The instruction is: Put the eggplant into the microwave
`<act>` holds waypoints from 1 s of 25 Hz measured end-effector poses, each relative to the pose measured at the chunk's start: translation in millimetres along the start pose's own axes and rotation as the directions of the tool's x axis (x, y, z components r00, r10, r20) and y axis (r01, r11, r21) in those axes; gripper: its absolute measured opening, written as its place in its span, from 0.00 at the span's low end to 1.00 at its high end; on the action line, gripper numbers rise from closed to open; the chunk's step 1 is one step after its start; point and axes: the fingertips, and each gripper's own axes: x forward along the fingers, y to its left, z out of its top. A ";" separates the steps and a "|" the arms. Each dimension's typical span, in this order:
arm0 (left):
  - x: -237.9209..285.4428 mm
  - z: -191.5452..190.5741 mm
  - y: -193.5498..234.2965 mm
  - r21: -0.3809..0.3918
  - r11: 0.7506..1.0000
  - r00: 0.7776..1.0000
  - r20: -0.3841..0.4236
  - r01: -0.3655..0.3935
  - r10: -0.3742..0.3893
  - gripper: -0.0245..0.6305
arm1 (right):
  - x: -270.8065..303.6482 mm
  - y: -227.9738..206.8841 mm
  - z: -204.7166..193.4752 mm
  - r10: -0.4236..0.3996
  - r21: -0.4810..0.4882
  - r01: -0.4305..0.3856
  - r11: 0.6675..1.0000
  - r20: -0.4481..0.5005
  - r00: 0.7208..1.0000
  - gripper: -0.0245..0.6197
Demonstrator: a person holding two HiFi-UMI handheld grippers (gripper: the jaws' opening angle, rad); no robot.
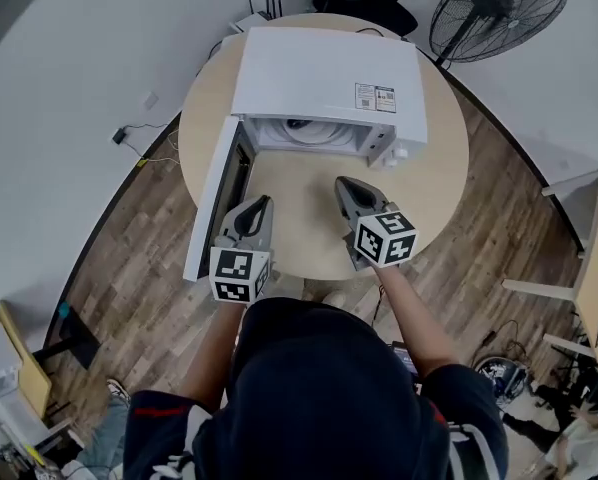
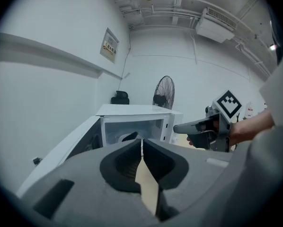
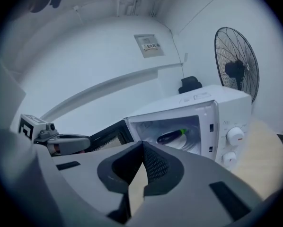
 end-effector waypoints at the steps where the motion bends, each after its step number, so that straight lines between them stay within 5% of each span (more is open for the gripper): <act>1: -1.6 4.4 -2.9 0.011 1.000 1.000 0.009 0.002 -0.002 0.08 | -6.7 3.3 4.7 0.000 -0.015 0.001 1.000 0.015 1.000 0.05; 11: -20.4 39.7 -26.7 0.042 0.999 0.996 0.091 0.015 -0.018 0.08 | -63.7 23.7 45.1 -0.004 -0.087 0.016 0.996 0.138 0.990 0.05; 25: -43.0 55.9 -51.3 0.056 0.998 0.987 0.162 0.009 -0.018 0.08 | -108.2 40.0 52.9 -0.016 -0.170 0.052 0.984 0.206 0.978 0.05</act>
